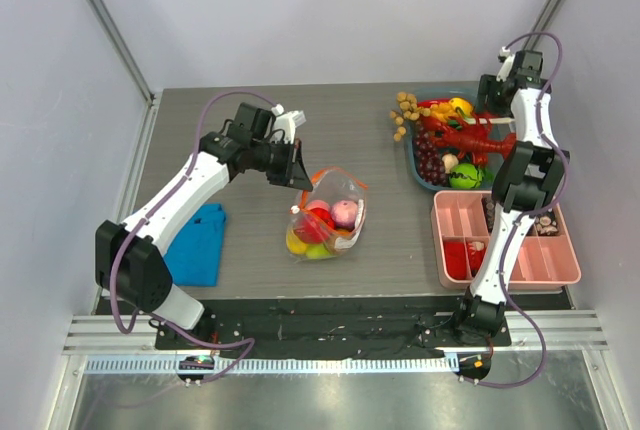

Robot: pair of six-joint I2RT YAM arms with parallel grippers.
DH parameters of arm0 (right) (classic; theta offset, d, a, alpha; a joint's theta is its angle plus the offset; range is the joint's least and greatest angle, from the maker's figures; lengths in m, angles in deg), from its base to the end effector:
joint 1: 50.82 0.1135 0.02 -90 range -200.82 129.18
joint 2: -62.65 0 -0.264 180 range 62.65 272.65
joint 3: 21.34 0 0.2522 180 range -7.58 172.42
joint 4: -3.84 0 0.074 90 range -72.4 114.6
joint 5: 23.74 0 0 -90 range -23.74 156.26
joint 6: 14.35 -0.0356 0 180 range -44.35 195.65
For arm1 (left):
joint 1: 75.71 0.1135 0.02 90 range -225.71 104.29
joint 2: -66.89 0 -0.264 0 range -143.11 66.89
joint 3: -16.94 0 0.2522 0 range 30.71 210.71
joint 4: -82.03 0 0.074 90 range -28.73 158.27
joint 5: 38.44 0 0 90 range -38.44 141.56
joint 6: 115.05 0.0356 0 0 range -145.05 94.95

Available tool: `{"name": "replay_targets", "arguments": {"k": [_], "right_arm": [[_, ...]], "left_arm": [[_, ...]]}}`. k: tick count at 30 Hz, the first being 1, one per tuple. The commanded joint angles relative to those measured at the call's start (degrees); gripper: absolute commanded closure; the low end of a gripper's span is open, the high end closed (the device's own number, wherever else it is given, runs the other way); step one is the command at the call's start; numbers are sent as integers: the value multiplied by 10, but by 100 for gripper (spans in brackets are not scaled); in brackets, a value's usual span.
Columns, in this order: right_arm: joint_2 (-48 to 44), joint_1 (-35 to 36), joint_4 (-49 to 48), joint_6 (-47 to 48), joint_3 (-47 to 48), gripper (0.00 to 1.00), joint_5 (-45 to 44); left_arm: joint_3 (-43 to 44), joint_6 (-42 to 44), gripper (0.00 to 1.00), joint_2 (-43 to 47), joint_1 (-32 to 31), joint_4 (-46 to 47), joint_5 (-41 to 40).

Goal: Place the food in the zip-top bag and seal the zipper
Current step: Pick up the fake fruit from the bin, then place the fake fruit in the zipper food storage bag.

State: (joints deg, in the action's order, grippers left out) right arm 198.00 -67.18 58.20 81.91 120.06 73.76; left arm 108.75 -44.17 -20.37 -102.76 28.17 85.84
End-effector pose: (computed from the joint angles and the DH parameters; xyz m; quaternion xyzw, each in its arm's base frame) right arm 0.5111 -0.1452 0.2440 0.0589 0.9310 -0.0097 0.3602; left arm 0.2814 -0.1662 0.3188 0.1642 0.8867 -0.3845 0.1973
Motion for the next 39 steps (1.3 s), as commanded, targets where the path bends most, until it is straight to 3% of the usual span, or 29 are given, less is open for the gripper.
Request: {"name": "replay_targets", "arguments": {"k": [1,5,9,13,15,22,27,36,37,39], "right_arm": [[-96,0,-27,16,8,48,18],[-159,0,-36,28,5,53,66],[-234,11,-32,19,-4,56,185],[-327,71,-5,48,-67,57,288],[-389,116,13,77,-114,57,297],[-559,372,20,245,-326,55,229],[-558,507,45,270,-369,55,177],[-527,593,58,292,-418,50,134],[-526,598,60,293,-420,48,125],[-517,613,66,293,-418,33,109]], "left_arm": [[13,-1,100,1,-2,12,1],[7,-7,100,7,-2,22,8],[11,-6,100,6,-2,24,5],[20,1,100,3,-2,13,2],[22,-2,100,5,-2,14,3],[27,-2,99,11,-2,12,1],[37,5,98,14,-3,-3,-14],[56,34,98,23,-4,-37,-13],[54,36,98,27,-4,-37,-11],[49,41,98,30,-4,-38,-10]]}}
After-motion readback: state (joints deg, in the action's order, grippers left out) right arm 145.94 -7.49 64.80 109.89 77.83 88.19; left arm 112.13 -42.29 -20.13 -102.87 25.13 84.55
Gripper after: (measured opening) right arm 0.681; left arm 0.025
